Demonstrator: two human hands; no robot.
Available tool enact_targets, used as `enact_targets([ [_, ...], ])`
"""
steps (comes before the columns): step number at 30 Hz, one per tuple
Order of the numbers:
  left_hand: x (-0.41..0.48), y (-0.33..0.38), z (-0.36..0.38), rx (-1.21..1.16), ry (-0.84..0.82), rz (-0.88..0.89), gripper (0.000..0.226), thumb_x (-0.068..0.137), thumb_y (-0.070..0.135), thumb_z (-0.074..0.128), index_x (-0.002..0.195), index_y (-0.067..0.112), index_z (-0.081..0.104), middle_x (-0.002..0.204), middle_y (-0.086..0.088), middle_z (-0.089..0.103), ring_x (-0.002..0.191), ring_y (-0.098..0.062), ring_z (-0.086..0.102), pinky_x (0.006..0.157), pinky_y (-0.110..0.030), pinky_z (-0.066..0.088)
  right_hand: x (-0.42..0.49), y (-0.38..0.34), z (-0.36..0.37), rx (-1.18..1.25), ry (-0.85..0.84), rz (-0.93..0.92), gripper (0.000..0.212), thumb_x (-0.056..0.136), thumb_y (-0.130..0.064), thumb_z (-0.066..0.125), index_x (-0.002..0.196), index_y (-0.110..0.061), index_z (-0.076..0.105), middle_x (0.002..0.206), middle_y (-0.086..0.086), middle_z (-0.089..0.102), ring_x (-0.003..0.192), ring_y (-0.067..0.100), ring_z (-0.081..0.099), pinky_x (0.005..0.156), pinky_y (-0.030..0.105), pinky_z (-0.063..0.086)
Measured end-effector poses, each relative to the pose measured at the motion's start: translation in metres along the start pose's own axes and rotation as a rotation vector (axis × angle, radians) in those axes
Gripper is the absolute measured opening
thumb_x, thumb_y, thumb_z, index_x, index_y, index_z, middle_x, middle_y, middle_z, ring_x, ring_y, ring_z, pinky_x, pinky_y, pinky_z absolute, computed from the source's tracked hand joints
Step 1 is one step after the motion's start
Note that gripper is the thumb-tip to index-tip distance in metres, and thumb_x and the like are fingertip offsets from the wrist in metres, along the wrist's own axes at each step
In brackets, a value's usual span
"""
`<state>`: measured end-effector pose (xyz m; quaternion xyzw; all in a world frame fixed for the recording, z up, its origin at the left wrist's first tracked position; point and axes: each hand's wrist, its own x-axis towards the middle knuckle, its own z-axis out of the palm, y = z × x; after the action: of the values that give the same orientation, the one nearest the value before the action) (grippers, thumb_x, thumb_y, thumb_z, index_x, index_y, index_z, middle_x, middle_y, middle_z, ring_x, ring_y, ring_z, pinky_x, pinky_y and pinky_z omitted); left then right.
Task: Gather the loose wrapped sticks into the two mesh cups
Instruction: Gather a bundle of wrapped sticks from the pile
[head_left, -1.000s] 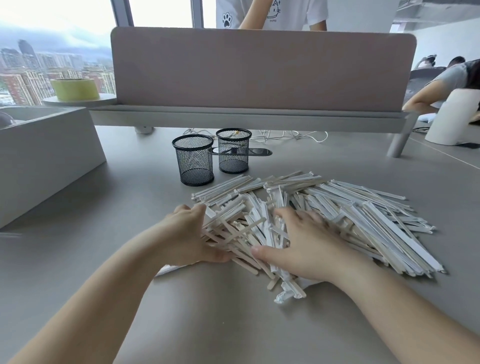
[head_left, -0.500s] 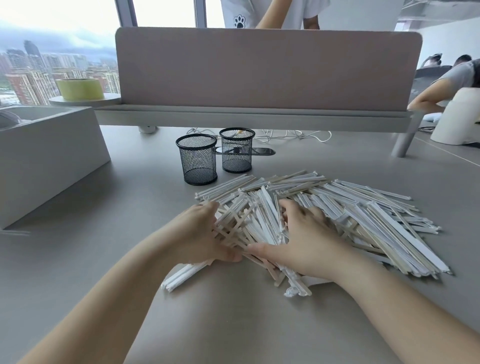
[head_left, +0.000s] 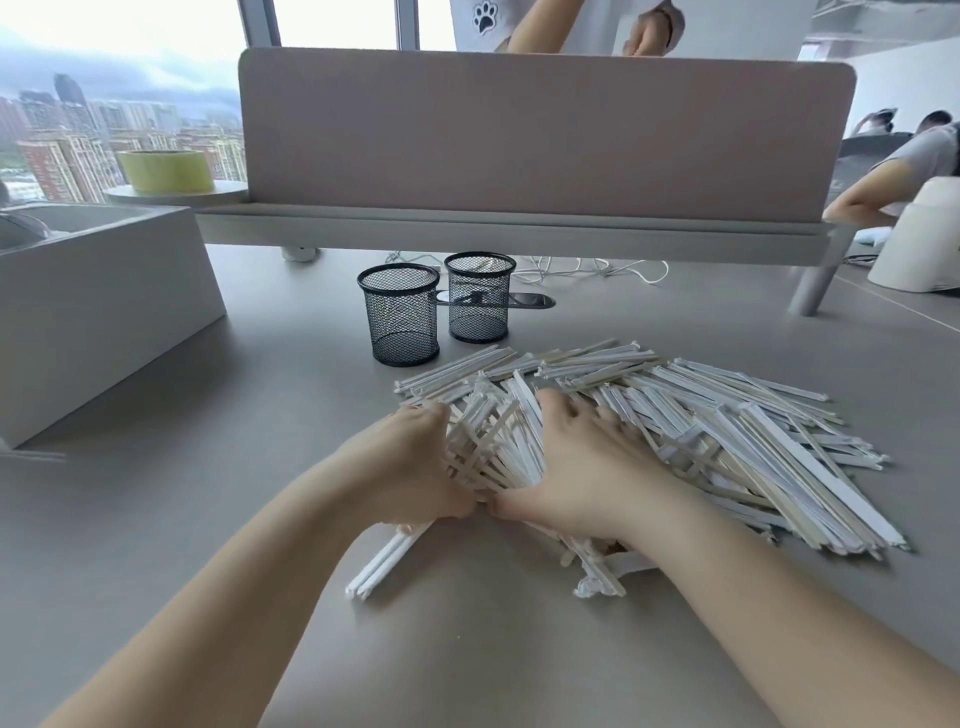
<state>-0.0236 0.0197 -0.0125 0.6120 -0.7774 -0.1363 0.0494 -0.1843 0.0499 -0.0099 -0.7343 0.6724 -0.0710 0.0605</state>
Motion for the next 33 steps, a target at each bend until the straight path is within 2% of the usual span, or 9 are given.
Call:
enact_targets([
  [8, 0.001, 0.003, 0.006, 0.011, 0.042, 0.015, 0.066, 0.068, 0.039, 0.070, 0.126, 0.018, 0.046, 0.121, 0.000, 0.055, 0.109, -0.023, 0.055, 0.092, -0.038, 0.050, -0.001, 0.001, -0.006, 0.019, -0.046, 0.020, 0.082, 0.071, -0.056, 0.064, 0.130, -0.010, 0.031, 0.127, 0.010, 0.046, 0.113, 0.029, 0.045, 0.076, 0.034, 0.035],
  [11, 0.002, 0.001, 0.006, -0.003, 0.058, 0.043, 0.064, 0.070, 0.034, 0.069, 0.127, 0.014, 0.047, 0.124, -0.004, 0.054, 0.112, -0.024, 0.055, 0.093, -0.037, 0.049, -0.002, 0.003, -0.008, 0.016, -0.053, 0.023, 0.074, 0.073, -0.054, 0.063, 0.125, -0.010, 0.034, 0.119, 0.008, 0.049, 0.100, 0.026, 0.045, 0.073, 0.033, 0.036],
  [15, 0.004, 0.000, 0.004, -0.003, 0.082, 0.044, 0.061, 0.077, 0.029, 0.065, 0.131, 0.010, 0.045, 0.130, -0.008, 0.052, 0.118, -0.026, 0.052, 0.096, -0.035, 0.047, -0.004, 0.003, -0.010, -0.006, -0.032, 0.019, 0.070, 0.074, -0.048, 0.063, 0.125, -0.012, 0.032, 0.100, 0.003, 0.043, 0.095, 0.026, 0.046, 0.072, 0.032, 0.036],
  [19, 0.004, 0.001, 0.005, -0.005, 0.076, 0.032, 0.057, 0.078, 0.027, 0.062, 0.130, 0.011, 0.046, 0.129, -0.007, 0.055, 0.116, -0.027, 0.053, 0.094, -0.036, 0.048, -0.004, 0.003, -0.010, -0.021, -0.026, 0.021, 0.063, 0.075, -0.044, 0.062, 0.119, -0.011, 0.032, 0.095, 0.003, 0.043, 0.088, 0.026, 0.043, 0.070, 0.032, 0.034],
  [24, 0.005, 0.002, 0.007, 0.010, 0.070, 0.013, 0.048, 0.081, 0.030, 0.058, 0.126, 0.014, 0.049, 0.126, -0.006, 0.056, 0.116, -0.027, 0.053, 0.094, -0.034, 0.047, -0.002, 0.004, -0.008, 0.000, -0.018, 0.026, 0.057, 0.076, -0.041, 0.062, 0.113, -0.012, 0.031, 0.094, 0.003, 0.044, 0.086, 0.026, 0.043, 0.068, 0.032, 0.035],
  [27, 0.006, 0.002, 0.007, -0.019, 0.061, -0.005, 0.030, 0.083, 0.030, 0.055, 0.110, 0.017, 0.054, 0.106, -0.002, 0.056, 0.100, -0.025, 0.053, 0.083, -0.031, 0.046, -0.001, 0.007, -0.007, 0.057, -0.021, 0.024, 0.057, 0.077, -0.038, 0.061, 0.118, -0.011, 0.031, 0.096, 0.003, 0.049, 0.087, 0.026, 0.046, 0.066, 0.032, 0.036],
  [30, 0.006, 0.002, 0.005, -0.074, 0.064, -0.011, 0.005, 0.084, 0.026, 0.051, 0.083, 0.021, 0.048, 0.081, 0.005, 0.049, 0.085, -0.024, 0.050, 0.067, -0.029, 0.039, -0.001, 0.011, -0.008, 0.120, -0.020, 0.018, 0.064, 0.079, -0.035, 0.060, 0.130, -0.012, 0.029, 0.109, 0.006, 0.055, 0.096, 0.027, 0.053, 0.075, 0.034, 0.044],
  [33, 0.007, 0.002, 0.004, -0.130, 0.065, -0.019, 0.010, 0.087, 0.022, 0.047, 0.079, 0.022, 0.043, 0.079, 0.006, 0.047, 0.076, -0.020, 0.050, 0.060, -0.029, 0.036, -0.002, 0.012, -0.010, 0.175, -0.016, 0.010, 0.063, 0.082, -0.032, 0.060, 0.133, -0.013, 0.028, 0.123, 0.009, 0.055, 0.109, 0.030, 0.054, 0.087, 0.036, 0.047],
])
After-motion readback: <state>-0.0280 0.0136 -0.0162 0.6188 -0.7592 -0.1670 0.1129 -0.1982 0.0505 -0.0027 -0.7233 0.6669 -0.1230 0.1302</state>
